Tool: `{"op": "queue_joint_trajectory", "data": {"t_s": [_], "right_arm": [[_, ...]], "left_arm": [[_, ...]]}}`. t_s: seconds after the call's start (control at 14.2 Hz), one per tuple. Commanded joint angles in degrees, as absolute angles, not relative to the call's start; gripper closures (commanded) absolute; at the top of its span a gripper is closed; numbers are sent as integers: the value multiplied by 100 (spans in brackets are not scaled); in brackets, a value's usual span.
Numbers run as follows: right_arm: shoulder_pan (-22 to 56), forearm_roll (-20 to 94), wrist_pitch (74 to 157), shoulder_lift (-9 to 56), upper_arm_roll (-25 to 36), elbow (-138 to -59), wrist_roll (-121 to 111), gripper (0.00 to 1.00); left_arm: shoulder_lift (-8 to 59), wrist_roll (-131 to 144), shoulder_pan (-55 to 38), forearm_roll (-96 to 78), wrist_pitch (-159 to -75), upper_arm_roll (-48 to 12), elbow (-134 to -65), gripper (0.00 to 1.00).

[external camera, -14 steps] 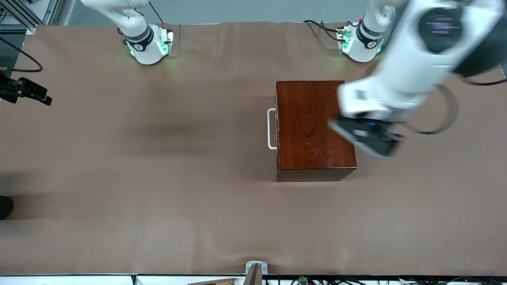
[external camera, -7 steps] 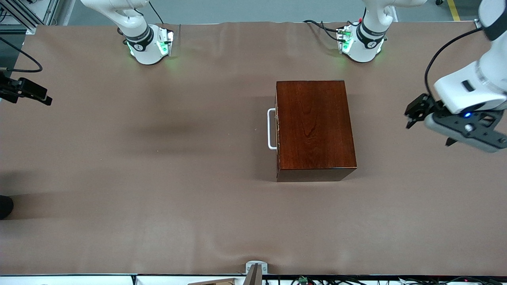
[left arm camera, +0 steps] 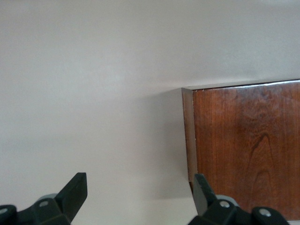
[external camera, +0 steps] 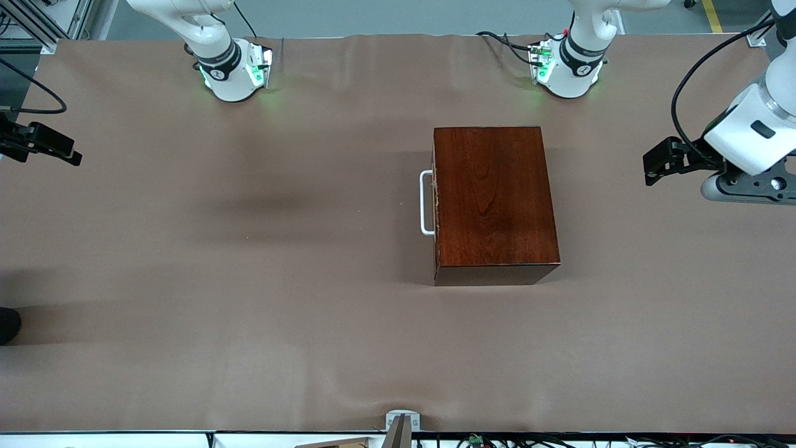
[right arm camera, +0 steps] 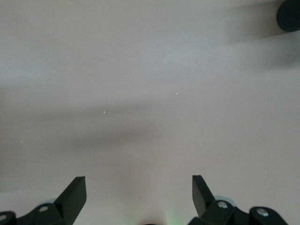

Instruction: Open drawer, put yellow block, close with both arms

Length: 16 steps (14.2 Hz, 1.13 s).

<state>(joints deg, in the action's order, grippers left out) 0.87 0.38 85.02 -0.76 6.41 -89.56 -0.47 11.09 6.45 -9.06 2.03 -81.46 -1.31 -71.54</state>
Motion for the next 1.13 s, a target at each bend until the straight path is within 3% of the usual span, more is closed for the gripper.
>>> {"op": "queue_joint_trajectory", "data": {"t_s": [0.0,0.49,1.06], "right_arm": [[35,114,8473,-88,615,-8868,26,0],[35,105,8482,-79,615,-8868,26,0],[35,105,8481,-79,615,-8868,26,0]], "left_arm": [[783,756,-949,-131,-8191,289,-7619,0],[-60,459,-914,-141,-8586,378,-8788,0],[-26,-18,-897,-149,-8736,545,-8789,0]]}}
